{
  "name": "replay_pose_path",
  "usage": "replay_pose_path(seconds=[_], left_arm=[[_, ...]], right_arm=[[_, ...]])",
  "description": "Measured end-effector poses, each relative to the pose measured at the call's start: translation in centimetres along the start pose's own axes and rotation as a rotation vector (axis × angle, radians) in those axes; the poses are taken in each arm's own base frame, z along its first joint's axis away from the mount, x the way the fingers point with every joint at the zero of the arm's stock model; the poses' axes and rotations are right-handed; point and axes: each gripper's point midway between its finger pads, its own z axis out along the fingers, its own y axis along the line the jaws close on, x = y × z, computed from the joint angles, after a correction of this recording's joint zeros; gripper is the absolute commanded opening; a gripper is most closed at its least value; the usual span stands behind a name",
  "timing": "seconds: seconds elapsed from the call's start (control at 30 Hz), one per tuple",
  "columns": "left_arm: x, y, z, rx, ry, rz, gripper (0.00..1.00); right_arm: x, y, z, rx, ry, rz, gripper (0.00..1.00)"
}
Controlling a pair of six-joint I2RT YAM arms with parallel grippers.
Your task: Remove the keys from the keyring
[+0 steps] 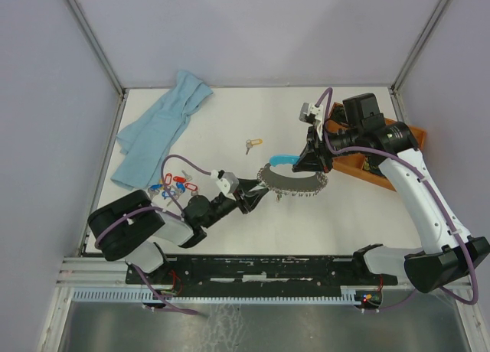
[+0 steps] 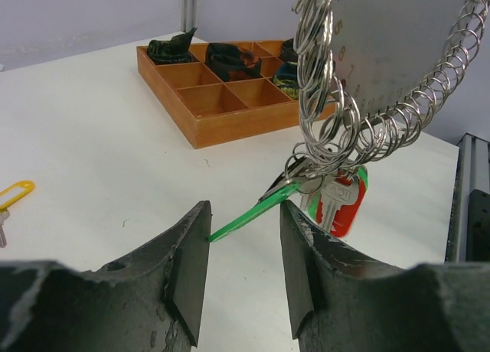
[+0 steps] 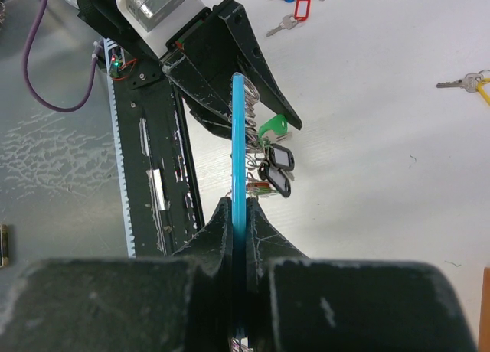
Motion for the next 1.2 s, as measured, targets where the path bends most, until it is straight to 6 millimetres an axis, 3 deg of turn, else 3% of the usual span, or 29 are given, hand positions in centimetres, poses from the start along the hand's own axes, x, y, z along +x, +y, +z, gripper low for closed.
replay_pose_path(seconds=[0.4, 0.93, 1.2], left_arm=[[0.2, 0.3, -0.3, -0.017, 0.021, 0.000, 0.50], [0.4, -0.7, -0.3, 0.043, 0.031, 0.019, 0.65], [0.3, -0.9, -0.2, 0.062, 0.029, 0.043, 0.64]], right_arm=[[0.1, 0.1, 0.0, -0.002, 0.003, 0.005, 0.01], [0.1, 0.1, 0.0, -0.002, 0.003, 0.005, 0.00], [0.0, 0.2, 0.0, -0.009, 0.000, 0.002, 0.00]])
